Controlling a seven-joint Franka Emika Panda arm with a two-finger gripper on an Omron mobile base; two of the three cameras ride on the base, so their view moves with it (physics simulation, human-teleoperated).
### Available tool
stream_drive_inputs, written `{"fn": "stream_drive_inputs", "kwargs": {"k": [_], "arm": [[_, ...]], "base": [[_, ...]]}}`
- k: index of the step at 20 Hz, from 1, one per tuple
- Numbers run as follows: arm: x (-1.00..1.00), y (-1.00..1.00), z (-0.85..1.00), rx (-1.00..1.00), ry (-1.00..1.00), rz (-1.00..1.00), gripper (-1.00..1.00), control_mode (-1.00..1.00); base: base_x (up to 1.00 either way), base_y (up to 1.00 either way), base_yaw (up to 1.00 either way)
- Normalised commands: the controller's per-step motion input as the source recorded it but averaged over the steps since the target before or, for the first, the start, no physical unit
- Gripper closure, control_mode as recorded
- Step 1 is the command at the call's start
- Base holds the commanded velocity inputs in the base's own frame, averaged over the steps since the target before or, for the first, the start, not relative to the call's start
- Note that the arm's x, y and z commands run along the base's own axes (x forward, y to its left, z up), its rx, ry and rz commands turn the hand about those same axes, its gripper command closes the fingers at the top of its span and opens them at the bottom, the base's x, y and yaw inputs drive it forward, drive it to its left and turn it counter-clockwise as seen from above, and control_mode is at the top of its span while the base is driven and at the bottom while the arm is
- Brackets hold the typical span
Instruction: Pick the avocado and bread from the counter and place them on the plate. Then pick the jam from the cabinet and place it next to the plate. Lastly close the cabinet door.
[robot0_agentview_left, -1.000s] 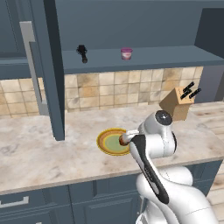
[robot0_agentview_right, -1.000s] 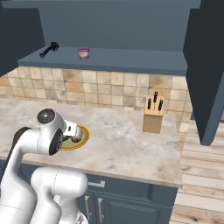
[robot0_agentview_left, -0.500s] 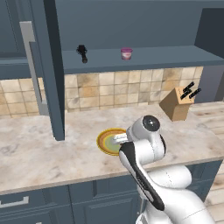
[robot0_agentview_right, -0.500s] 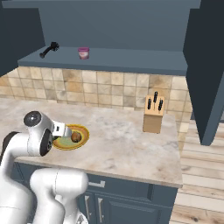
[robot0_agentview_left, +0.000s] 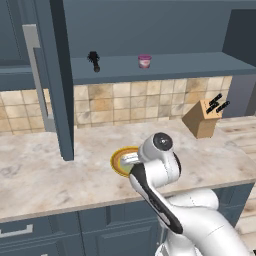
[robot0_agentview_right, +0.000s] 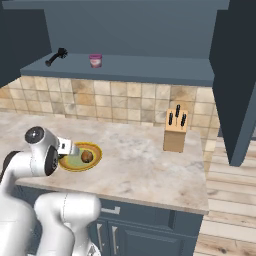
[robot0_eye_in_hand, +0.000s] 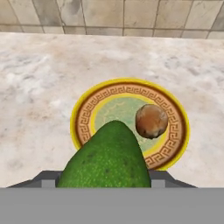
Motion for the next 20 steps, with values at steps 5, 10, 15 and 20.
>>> {"fn": "stream_drive_inputs", "kwargs": {"k": [5,10,15,20], "arm": [[0.35,0.00,-0.46,0.02,0.01,0.03,1.00,-1.00],[0.39,0.00,-0.57,0.06,0.04,0.04,1.00,-1.00],[0.35,0.00,-0.52,0.04,0.04,0.04,1.00,-1.00],[0.21,0.05,-0.19,0.00,0.00,0.03,1.00,-1.00]], "base": [[0.00,0.00,0.00],[0.00,0.00,0.00],[0.00,0.00,0.00],[0.00,0.00,0.00]]}}
